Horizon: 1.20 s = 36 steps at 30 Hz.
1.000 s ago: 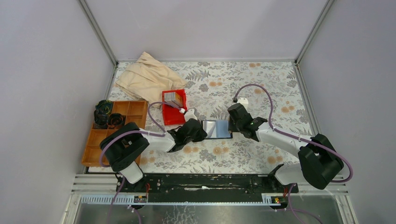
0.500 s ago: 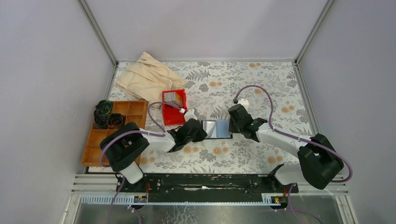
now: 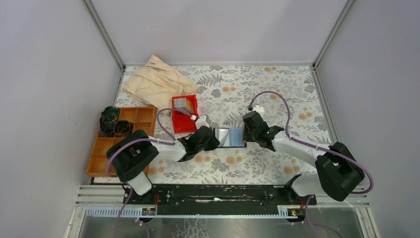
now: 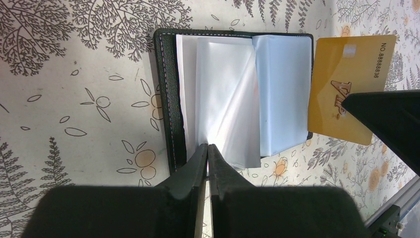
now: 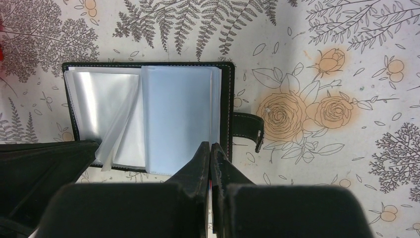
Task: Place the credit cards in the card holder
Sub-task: Turn over the card slot in the card holder.
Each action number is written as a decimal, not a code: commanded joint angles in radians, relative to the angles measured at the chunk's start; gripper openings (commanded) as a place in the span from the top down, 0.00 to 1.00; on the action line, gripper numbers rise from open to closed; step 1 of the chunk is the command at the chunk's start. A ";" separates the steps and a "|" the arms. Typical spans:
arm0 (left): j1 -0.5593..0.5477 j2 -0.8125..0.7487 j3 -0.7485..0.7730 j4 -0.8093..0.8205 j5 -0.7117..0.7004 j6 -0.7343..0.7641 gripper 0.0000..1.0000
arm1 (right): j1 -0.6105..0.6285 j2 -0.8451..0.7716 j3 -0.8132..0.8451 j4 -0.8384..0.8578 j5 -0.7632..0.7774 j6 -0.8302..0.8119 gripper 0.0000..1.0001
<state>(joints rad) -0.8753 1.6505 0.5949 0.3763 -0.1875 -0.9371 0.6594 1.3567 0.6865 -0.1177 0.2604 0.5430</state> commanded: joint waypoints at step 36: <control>0.003 0.066 -0.022 -0.050 -0.012 0.003 0.91 | -0.029 -0.099 -0.070 0.154 -0.097 0.107 1.00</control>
<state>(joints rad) -0.8753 1.6623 0.5945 0.3992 -0.1875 -0.9447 0.6365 1.2949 0.6140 -0.0280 0.1883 0.6220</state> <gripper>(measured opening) 0.090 0.017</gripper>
